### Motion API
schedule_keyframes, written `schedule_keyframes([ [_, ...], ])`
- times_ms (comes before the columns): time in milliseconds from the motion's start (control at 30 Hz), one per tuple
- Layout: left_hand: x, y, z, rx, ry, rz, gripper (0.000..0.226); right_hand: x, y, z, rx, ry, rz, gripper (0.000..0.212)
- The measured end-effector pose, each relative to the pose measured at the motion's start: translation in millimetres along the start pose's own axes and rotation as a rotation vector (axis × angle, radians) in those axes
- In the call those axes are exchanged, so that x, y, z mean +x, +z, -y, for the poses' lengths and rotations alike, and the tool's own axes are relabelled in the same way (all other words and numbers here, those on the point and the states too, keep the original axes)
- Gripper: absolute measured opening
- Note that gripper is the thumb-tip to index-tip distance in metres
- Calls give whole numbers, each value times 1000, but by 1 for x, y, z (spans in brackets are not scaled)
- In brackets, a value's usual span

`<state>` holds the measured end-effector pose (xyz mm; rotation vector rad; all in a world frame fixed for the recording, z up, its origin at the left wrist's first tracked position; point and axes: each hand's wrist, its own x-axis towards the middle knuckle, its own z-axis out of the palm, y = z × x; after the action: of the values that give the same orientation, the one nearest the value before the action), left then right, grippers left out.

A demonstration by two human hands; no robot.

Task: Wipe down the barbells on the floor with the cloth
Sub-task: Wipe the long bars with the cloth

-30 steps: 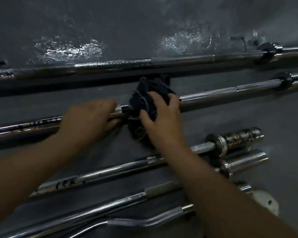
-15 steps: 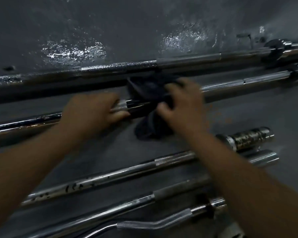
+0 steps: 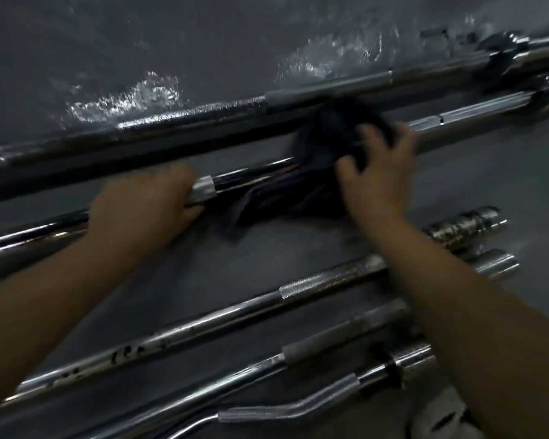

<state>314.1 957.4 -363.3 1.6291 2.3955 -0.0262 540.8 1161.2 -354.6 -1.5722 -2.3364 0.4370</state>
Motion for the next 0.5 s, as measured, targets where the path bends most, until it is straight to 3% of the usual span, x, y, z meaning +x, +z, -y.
schedule_keyframes([
  [67, 11, -1, 5, -58, -46, 125, 43, 2, 6, -1, 86, 336, -67, 64],
  [100, 21, 0, 9, -142, -47, 239, 42, -10, 15, 18, 101, 409, -63, 62],
  [167, 40, -11, 15, -368, -19, 485, 41, -45, 28, 70, 74, 264, -19, 56],
  [233, 41, -20, 16, -429, -15, 539, 48, -74, 31, 103, 111, -41, 156, 52],
  [267, 36, -21, 15, -395, -36, 486, 49, -73, 26, 101, 95, -151, 247, 51],
  [333, 16, -14, 11, -184, -42, 242, 43, -39, 11, 68, 55, -215, 234, 51],
  [400, -2, -2, 4, -44, 21, 45, 39, 0, -4, 15, -51, -44, 101, 54],
  [500, -15, 11, -3, -78, 57, -57, 30, 25, -9, -27, 4, 382, -87, 70],
])
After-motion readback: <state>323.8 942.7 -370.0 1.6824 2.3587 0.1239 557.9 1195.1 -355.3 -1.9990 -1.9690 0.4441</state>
